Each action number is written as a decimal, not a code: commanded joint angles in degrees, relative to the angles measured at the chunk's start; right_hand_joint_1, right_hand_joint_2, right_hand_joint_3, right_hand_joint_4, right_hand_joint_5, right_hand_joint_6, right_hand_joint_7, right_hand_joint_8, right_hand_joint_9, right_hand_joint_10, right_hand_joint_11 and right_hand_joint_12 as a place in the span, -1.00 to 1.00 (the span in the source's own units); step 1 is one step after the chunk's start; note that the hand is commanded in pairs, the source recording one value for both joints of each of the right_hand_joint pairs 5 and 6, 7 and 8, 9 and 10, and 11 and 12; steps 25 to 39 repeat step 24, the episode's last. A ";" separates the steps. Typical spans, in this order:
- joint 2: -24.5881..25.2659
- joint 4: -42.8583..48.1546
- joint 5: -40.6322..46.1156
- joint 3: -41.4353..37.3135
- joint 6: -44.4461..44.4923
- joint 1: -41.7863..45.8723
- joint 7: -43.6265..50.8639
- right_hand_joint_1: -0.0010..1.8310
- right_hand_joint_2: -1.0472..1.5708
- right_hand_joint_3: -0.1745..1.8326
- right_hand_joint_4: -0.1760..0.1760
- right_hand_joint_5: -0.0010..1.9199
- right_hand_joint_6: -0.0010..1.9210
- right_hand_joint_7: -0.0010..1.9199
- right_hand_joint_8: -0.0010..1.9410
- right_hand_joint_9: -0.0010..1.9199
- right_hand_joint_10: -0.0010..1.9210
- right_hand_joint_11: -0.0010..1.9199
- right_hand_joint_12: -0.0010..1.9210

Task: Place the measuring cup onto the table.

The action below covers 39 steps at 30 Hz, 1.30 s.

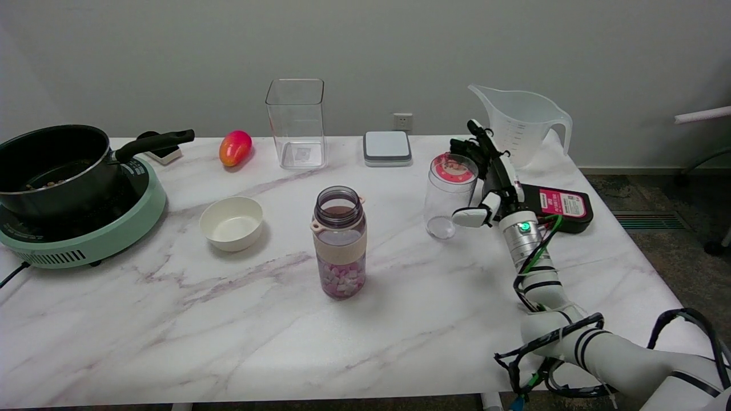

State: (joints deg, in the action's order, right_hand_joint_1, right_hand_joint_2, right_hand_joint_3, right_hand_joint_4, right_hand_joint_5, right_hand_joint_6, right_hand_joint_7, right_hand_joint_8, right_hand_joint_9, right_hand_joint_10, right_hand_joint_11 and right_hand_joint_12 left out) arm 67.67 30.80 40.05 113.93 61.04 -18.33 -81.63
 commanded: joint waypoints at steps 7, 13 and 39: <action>-15.06 27.21 4.26 -27.98 -12.64 27.03 14.51 0.39 -0.65 0.01 0.00 -0.86 -0.86 -0.54 -0.54 -0.53 -0.54 -0.52 -0.52; -9.60 38.31 24.04 -36.21 1.38 31.92 49.40 0.38 0.13 -0.21 0.00 -0.23 -0.23 0.37 0.36 0.45 0.45 0.14 0.14; -14.92 46.85 28.25 -40.95 0.73 34.40 57.24 0.41 0.10 -0.06 0.00 -0.10 -0.10 0.60 0.58 0.67 0.67 0.54 0.53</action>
